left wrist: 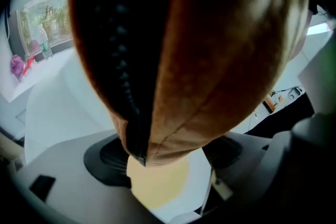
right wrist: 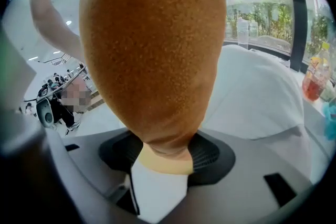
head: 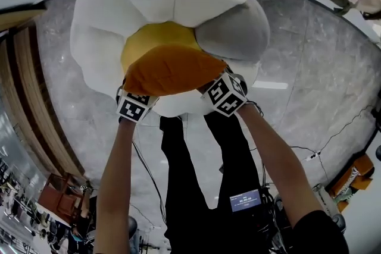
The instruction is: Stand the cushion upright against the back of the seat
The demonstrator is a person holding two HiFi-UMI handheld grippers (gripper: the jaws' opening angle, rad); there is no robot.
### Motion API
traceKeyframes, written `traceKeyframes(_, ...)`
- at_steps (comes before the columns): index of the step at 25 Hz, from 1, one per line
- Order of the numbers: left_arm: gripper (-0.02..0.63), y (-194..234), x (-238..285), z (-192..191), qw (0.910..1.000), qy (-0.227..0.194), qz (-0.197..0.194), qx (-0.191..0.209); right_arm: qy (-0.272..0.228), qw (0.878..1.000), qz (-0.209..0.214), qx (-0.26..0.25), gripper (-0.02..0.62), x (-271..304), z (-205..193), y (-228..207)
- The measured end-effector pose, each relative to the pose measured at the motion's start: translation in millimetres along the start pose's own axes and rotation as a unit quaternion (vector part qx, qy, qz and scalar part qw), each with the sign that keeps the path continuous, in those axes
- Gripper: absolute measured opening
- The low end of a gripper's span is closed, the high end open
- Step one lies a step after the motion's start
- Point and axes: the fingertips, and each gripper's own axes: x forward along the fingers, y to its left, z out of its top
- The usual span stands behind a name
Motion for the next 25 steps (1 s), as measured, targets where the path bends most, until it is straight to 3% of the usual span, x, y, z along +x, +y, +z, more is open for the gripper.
traceKeyframes(4, 0.43, 23, 22, -7, 0.9986, 0.025, 0.026, 0.039, 0.032, 0.999, -0.023, 0.018, 0.279, 26, -20, -24)
traceKeyframes(9, 0.43, 47, 44, 1, 0.9958, 0.038, 0.041, 0.072, 0.023, 0.998, -0.04, 0.031, 0.278, 43, -9, -52)
traceKeyframes(16, 0.43, 77, 69, 6, 0.9936, 0.061, 0.075, 0.058, 0.063, 0.995, -0.05, 0.053, 0.275, 73, -29, -78)
traceKeyframes(20, 0.426, 92, 81, -7, 0.9885, 0.104, 0.103, 0.037, 0.087, 0.992, -0.046, 0.076, 0.275, 87, -28, -84)
traceKeyframes(25, 0.405, 95, 91, -4, 0.9872, 0.114, 0.102, 0.044, 0.088, 0.992, -0.035, 0.087, 0.272, 93, -30, -94)
